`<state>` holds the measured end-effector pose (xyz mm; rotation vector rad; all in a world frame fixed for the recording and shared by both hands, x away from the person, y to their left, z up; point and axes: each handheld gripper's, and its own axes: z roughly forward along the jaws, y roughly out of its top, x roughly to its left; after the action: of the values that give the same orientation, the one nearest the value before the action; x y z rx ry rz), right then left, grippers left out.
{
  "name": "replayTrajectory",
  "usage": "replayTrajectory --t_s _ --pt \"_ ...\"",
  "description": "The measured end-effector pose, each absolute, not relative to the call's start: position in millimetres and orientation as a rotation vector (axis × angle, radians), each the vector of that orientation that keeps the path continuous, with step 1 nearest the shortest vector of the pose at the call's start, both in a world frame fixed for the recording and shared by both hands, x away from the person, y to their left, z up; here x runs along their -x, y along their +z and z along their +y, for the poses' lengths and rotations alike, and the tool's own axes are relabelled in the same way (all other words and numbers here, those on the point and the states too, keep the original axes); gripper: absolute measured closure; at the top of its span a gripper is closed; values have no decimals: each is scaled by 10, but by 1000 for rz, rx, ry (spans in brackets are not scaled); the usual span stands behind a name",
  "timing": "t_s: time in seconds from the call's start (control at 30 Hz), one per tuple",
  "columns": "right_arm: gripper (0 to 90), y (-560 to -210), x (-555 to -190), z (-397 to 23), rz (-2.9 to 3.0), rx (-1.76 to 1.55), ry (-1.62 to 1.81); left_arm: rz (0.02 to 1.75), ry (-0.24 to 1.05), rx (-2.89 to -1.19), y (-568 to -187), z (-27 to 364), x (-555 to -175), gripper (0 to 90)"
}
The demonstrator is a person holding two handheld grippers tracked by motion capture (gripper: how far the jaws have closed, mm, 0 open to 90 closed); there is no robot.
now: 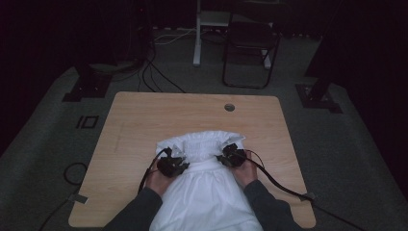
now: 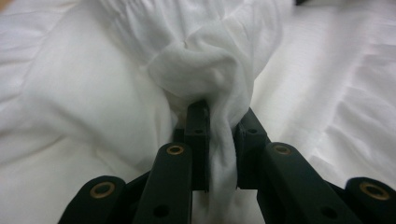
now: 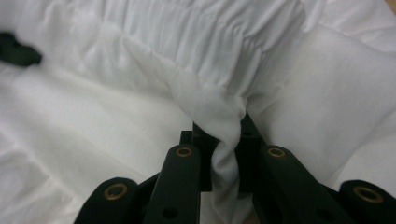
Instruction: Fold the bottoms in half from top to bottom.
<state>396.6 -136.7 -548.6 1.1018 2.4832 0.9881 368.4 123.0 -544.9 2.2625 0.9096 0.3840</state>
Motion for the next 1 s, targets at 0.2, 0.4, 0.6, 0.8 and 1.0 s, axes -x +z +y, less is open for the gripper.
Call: replayTrajectory --t_s 0.2,0.4,0.6,0.8,1.0 --pt "829 -5492 -4219 -1258 2437 -1112 994 956 415 -2253 -5426 1289 -4039 794" --pt "829 -5470 -4594 -1194 2405 -1154 976 1009 524 -2295 -5373 1196 -4420 793" --pt "834 -5476 -4856 -1088 2303 -1256 970 1129 585 -2245 -5370 1156 -4655 787" --pt "837 -5428 -4862 -1128 2342 -1252 988 1123 474 -2216 -5299 1255 -4606 828" --pt "838 -5036 -4634 -1331 2313 -1133 1165 968 505 -2112 -4819 1342 -4245 856"
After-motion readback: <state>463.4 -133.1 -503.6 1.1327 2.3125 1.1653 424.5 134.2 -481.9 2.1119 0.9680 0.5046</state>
